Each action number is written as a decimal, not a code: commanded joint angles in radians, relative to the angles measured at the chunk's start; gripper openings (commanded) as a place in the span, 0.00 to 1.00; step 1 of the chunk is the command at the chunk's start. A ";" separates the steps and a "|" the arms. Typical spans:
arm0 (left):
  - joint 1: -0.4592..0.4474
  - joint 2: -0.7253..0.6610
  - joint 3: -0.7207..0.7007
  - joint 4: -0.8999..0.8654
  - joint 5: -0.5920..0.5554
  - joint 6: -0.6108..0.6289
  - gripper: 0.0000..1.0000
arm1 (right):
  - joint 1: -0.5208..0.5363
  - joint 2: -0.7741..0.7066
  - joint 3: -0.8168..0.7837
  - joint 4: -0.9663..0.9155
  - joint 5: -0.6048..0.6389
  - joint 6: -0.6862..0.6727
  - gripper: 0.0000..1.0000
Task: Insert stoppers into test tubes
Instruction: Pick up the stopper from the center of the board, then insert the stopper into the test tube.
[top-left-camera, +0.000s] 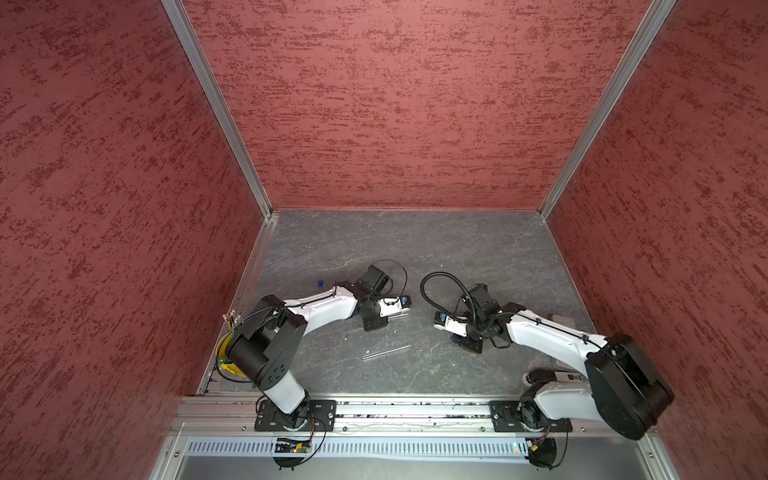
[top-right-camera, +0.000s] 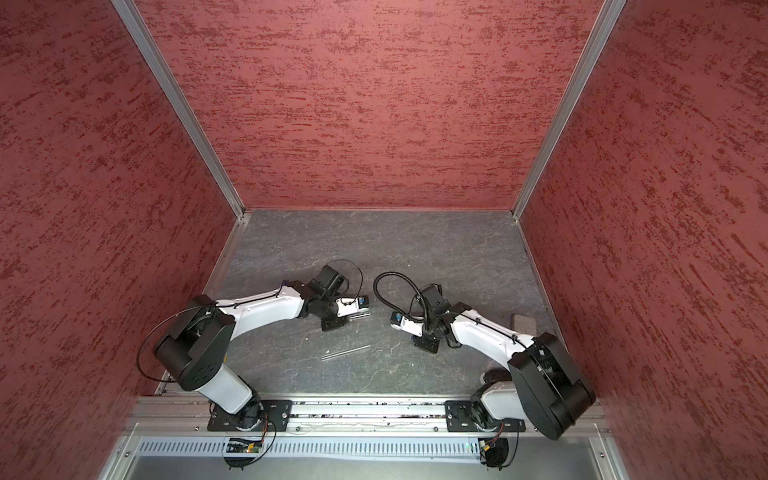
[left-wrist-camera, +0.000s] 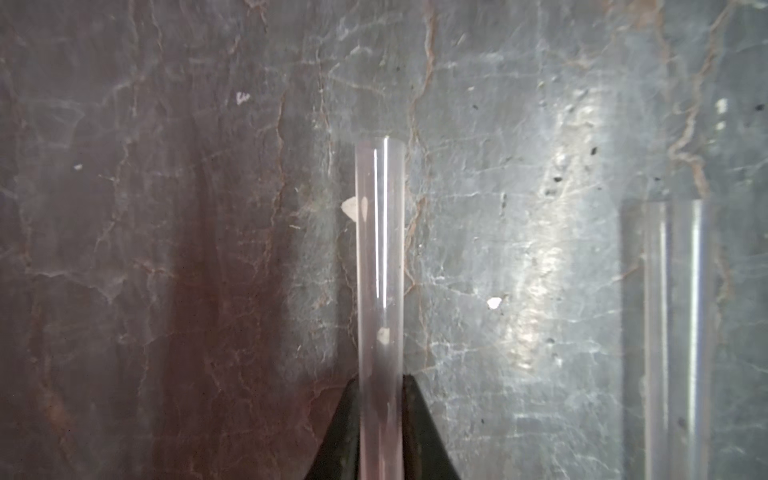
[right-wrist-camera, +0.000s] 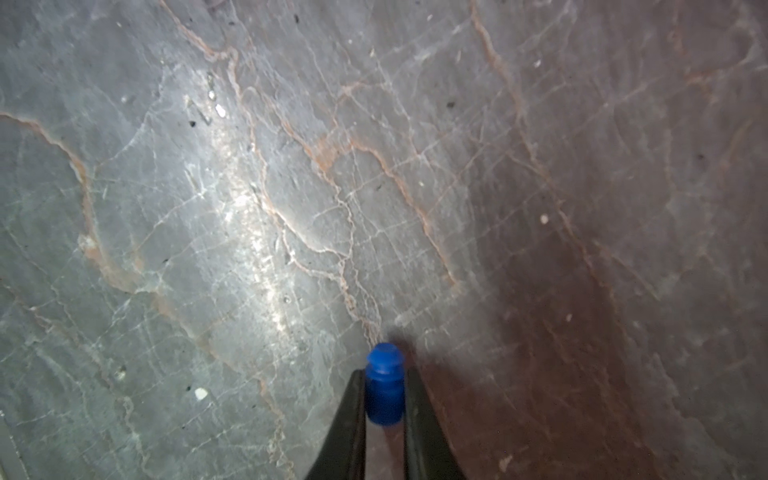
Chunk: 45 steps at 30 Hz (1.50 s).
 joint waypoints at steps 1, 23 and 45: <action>-0.015 -0.049 -0.028 0.070 -0.014 0.028 0.17 | 0.002 -0.025 0.037 0.000 -0.039 0.014 0.15; -0.157 -0.180 -0.148 0.262 -0.187 0.121 0.18 | -0.011 0.087 0.220 -0.031 -0.175 0.018 0.14; -0.237 -0.188 -0.134 0.291 -0.237 0.178 0.20 | -0.013 0.142 0.272 -0.039 -0.247 0.035 0.13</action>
